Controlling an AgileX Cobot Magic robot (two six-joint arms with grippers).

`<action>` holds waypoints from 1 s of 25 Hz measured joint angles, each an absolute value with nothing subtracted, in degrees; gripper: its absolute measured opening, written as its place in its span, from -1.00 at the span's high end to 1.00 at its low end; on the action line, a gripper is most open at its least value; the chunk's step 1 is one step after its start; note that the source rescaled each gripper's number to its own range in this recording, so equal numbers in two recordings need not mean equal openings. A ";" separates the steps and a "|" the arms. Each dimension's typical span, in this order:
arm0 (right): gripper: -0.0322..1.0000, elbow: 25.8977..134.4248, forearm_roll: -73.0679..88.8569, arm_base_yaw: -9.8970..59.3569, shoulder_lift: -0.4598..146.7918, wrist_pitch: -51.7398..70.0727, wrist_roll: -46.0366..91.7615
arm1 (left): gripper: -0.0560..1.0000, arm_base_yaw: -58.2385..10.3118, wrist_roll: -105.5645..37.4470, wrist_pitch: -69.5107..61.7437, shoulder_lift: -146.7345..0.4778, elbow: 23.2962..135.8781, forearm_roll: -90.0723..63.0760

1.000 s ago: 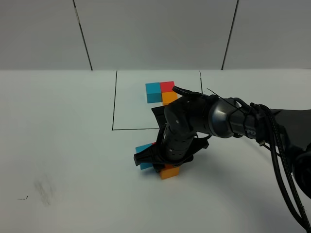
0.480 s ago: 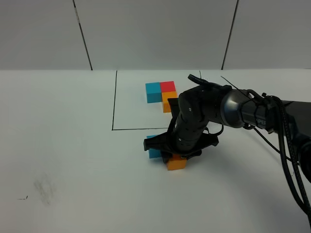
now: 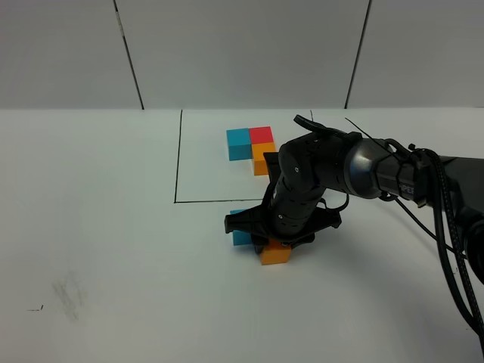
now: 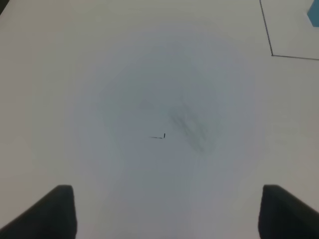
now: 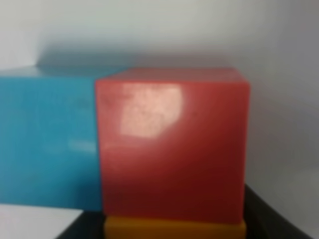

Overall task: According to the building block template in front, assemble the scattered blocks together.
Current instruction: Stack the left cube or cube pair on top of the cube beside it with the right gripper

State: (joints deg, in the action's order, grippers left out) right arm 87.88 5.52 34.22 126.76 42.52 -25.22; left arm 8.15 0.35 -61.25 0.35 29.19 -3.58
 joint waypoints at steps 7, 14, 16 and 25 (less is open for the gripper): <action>0.94 87.88 5.52 34.22 126.76 41.50 -25.28 | -0.33 8.15 0.35 -61.25 0.35 29.19 -3.58; 0.94 87.88 5.11 34.22 126.76 41.33 -25.28 | -0.33 8.15 0.35 -61.25 0.35 29.19 -3.58; 0.94 87.88 5.11 34.22 126.76 41.33 -25.28 | -0.33 8.15 0.35 -61.25 0.35 29.19 -3.58; -0.17 87.88 4.89 34.22 126.99 40.38 -25.28 | -0.33 8.15 0.35 -61.25 0.35 29.19 -3.58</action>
State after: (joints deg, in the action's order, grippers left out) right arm 87.88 4.89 34.22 126.99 40.38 -25.28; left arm 8.15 0.35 -61.25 0.35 29.19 -3.58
